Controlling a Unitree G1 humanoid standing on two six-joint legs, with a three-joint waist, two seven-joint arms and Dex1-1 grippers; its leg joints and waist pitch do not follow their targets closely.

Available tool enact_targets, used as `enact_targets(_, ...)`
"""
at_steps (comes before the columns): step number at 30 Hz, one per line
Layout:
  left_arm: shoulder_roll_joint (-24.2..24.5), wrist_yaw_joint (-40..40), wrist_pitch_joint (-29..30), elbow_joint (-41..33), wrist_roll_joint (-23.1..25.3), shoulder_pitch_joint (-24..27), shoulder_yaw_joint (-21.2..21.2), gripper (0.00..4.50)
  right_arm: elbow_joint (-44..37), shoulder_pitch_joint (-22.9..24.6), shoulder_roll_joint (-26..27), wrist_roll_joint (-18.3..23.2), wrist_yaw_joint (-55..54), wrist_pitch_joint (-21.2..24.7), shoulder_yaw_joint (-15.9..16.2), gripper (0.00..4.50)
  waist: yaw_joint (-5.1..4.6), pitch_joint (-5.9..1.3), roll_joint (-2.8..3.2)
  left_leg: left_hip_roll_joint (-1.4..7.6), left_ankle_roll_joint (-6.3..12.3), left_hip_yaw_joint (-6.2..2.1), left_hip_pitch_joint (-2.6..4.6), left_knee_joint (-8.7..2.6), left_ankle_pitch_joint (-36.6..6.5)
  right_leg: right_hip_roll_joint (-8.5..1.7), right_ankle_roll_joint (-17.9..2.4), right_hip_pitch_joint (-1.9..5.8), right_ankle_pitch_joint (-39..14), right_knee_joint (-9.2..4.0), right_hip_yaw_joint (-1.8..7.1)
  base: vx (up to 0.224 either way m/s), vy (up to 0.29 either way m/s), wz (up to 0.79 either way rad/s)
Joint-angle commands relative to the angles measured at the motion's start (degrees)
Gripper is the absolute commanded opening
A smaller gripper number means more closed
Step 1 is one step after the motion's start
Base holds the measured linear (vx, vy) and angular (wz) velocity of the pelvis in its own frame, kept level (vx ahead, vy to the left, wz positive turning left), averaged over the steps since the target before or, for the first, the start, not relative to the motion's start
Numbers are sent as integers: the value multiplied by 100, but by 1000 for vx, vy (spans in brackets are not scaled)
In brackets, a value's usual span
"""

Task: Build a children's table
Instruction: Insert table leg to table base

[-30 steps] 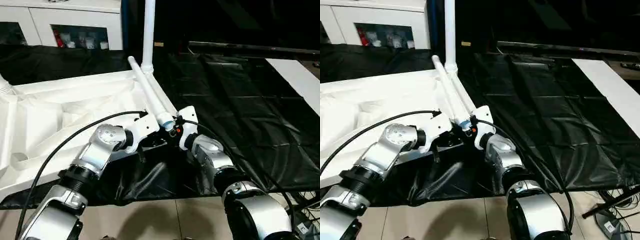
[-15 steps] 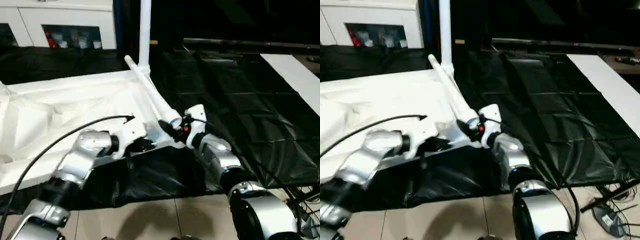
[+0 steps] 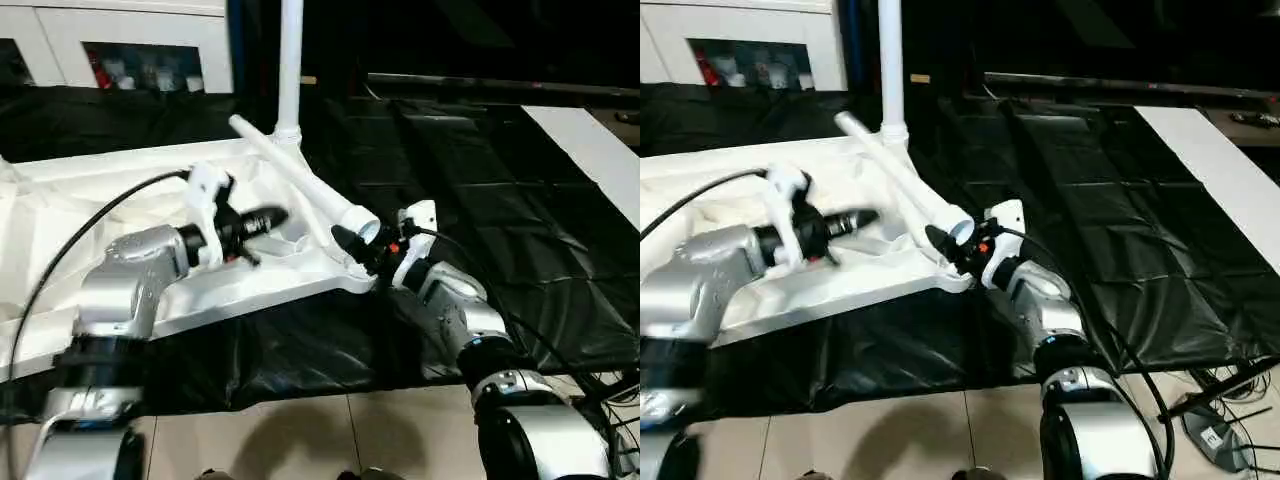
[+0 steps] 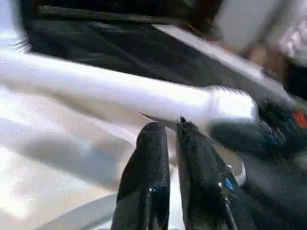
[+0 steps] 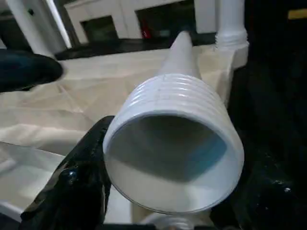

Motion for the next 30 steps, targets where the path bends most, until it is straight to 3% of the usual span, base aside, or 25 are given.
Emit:
enact_targets(1,-371,816,532,153,-650,-279,587,94,-432,75,-77,255,119,221,-115,283,51,-398,68,-87,313,122,58,-274,-946,-218,-1436,444,-292,-314,226,0,0,0)
enact_targets(6,-918,1801,847,675,-1002,-543,1257,126,-848,137,-69,539,219,489,-229,280,92,-399,26,-110,466,120,37,-255,-826,-203,-1359,448,-278,-338,208,0,0,0)
enact_targets(9,-1069,1978,935,817,-1222,-621,1487,152,-974,161,-63,591,228,562,-231,275,127,-420,12,-119,528,113,24,-241,-642,-218,-1360,462,-182,-323,201,0,0,0)
enact_targets(10,-1275,2197,1059,997,-1563,-726,1801,161,-1106,200,-52,626,233,617,-213,274,135,-423,18,-130,541,123,30,-226,-578,-207,-1404,462,-47,-313,205,0,0,0)
enact_targets(12,-1449,2361,1086,1192,-1809,-824,2008,166,-1237,253,-21,675,256,684,-195,274,152,-425,6,-122,588,115,34,-227,-538,-204,-1453,462,72,-307,195,0,0,0)
enact_targets(17,-1773,2942,1042,1601,-2525,-1176,2719,208,-1695,457,39,773,289,978,-71,273,173,-410,-4,-137,605,111,31,-226,-657,-203,-1401,475,-74,-338,190,0,0,0)
enact_targets(23,-1862,3000,970,2072,-2736,-1382,2948,250,-1930,604,108,821,369,1115,49,273,177,-410,-10,-131,576,97,29,-232,-672,-212,-1303,477,-217,-349,176,0,0,0)
enact_targets(24,-1884,3042,892,2188,-2868,-1465,3083,259,-2013,658,108,801,403,1156,129,273,180,-411,29,-136,587,93,27,-229,-620,-209,-1315,482,-114,-341,180,0,0,0)
enact_targets(25,-1884,3057,870,2218,-2961,-1513,3143,272,-2076,693,112,801,420,1202,163,273,175,-416,1,-135,601,94,23,-223,-594,-213,-1335,491,-8,-333,182,0,0,0)
enact_targets(30,-1802,2984,783,2201,-2854,-1546,2977,303,-2319,816,113,847,482,1377,237,273,180,-415,1,-123,616,87,34,-228,-619,-220,-1358,492,-8,-330,175,0,0,0)
